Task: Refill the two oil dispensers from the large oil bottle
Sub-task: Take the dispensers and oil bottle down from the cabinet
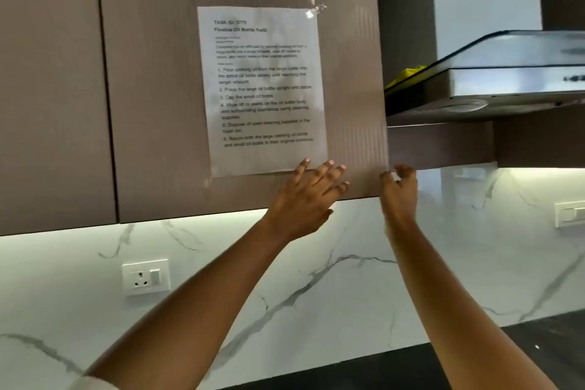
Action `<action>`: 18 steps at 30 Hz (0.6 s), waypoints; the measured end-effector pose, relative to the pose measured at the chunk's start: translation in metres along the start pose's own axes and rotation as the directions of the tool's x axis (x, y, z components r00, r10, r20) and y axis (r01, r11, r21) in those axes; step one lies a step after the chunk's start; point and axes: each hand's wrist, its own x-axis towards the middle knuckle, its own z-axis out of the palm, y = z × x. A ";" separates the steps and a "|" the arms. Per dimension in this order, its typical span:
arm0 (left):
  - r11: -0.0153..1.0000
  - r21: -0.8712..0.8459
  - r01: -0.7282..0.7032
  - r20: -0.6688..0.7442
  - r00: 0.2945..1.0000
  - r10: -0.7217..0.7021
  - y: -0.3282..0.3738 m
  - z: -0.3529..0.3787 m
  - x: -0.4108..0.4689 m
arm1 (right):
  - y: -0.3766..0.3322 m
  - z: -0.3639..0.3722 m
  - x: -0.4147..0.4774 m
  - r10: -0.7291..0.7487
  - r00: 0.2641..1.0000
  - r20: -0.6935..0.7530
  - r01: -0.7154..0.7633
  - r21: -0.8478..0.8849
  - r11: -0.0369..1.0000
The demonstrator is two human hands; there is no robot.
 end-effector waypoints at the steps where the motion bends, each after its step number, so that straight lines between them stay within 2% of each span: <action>1: 0.999 0.037 -0.026 0.057 0.998 0.024 0.003 0.002 0.008 | 0.001 -0.004 0.006 0.084 0.995 0.058 -0.089 0.093 0.992; 3: 0.998 0.050 -0.027 0.142 0.990 0.020 0.005 0.010 0.020 | 0.006 -0.012 0.020 0.190 0.964 0.184 -0.226 0.203 0.953; 7: 0.985 0.157 -0.072 0.127 0.991 0.053 0.001 0.014 0.033 | 0.010 -0.027 0.038 0.307 0.898 0.314 -0.395 0.273 0.877; 12: 0.930 0.298 -0.214 0.127 0.975 0.183 0.001 0.007 0.038 | 0.009 -0.038 0.044 0.278 0.884 0.375 -0.363 0.178 0.914; 18: 0.911 0.344 -0.227 0.117 0.973 0.199 0.008 -0.011 0.035 | 0.015 -0.065 0.046 0.202 0.841 0.501 -0.388 0.300 0.871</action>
